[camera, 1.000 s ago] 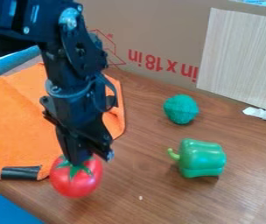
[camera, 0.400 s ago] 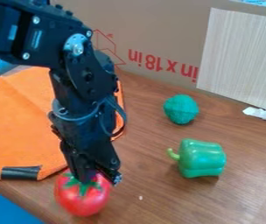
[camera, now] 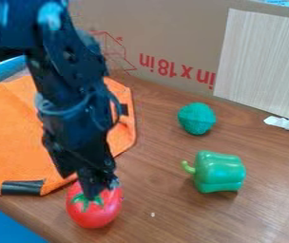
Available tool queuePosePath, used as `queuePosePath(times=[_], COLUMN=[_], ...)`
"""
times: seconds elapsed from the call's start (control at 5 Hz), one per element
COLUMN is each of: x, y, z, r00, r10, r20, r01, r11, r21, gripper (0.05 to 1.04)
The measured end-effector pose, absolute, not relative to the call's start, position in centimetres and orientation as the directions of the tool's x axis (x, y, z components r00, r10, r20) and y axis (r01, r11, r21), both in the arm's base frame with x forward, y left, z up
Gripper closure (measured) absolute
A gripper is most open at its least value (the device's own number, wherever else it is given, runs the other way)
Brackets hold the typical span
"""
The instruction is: Removed the tomato from the cloth
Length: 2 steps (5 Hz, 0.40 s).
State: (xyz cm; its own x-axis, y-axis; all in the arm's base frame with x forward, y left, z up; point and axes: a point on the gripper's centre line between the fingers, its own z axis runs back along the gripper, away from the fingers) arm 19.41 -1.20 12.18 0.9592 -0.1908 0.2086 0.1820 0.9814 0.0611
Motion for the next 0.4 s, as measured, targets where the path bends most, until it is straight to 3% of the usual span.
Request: queuePosePath(times=[0.2,0.4], x=[19.2,18.9], y=[0.0,2.6], z=[16.2,20.8], r00=[0.949,0.960], r10=[-0.175,-0.109], r20=[0.263,0.260], r01=[0.178,0.127], r11=[0.984,0.990], r21=[0.011,-0.056], gripper=[0.085,0.083])
